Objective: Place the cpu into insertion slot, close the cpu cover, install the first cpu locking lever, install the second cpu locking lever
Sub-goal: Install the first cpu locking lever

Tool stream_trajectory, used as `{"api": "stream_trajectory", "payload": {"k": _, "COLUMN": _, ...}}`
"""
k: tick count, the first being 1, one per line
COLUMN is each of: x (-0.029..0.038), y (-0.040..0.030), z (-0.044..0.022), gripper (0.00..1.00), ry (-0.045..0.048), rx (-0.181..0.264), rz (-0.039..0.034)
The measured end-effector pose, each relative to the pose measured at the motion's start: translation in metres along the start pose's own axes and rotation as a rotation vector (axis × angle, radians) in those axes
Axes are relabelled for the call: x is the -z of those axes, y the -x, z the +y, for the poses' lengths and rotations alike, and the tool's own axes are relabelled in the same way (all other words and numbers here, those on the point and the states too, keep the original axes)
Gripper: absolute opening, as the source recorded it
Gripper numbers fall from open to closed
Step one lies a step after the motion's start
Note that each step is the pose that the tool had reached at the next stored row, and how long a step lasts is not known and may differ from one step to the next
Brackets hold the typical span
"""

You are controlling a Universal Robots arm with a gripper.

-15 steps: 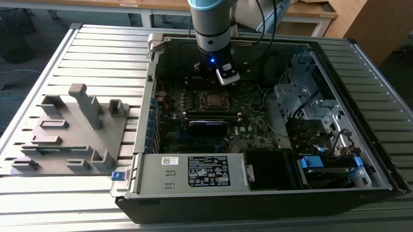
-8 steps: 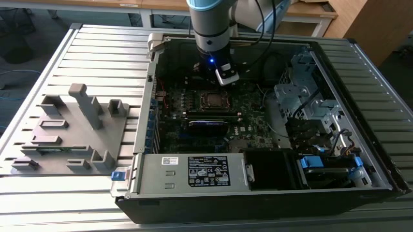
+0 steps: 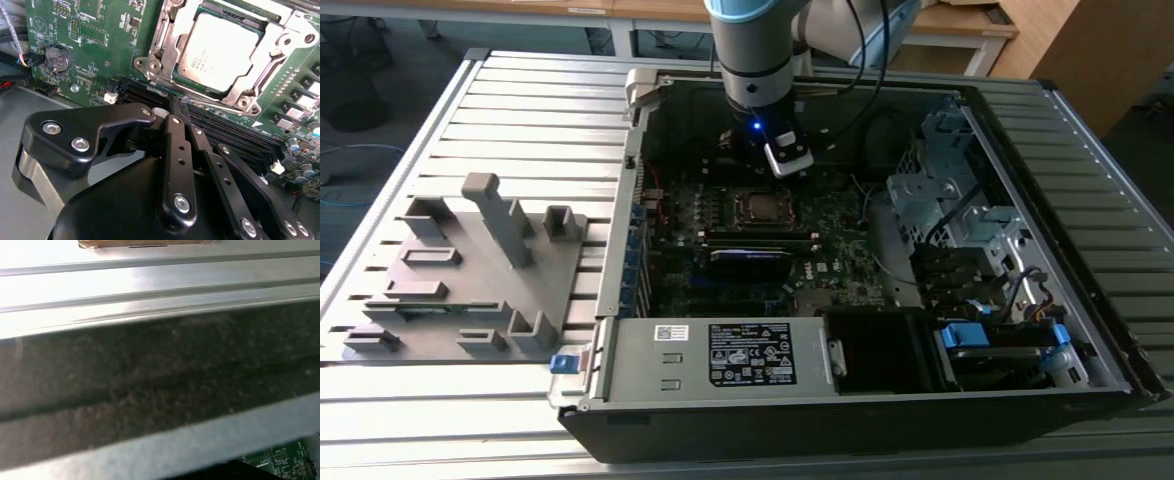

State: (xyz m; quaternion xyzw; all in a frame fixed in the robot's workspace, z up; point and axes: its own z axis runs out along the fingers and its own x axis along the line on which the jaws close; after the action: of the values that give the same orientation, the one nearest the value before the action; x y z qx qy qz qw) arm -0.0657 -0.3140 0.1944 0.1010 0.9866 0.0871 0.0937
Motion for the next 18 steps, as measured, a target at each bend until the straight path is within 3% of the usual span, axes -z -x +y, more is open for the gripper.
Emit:
{"api": "stream_trajectory", "payload": {"k": 10, "x": -0.0004, "y": -0.0002, "z": 0.0008, "gripper": 0.1, "ry": -0.0006, "rx": 0.0, "rz": -0.0002}}
{"api": "stream_trajectory", "payload": {"k": 18, "x": -0.0007, "y": -0.0003, "z": 0.0006, "gripper": 0.1, "ry": -0.024, "rx": 0.005, "rz": -0.0045}}
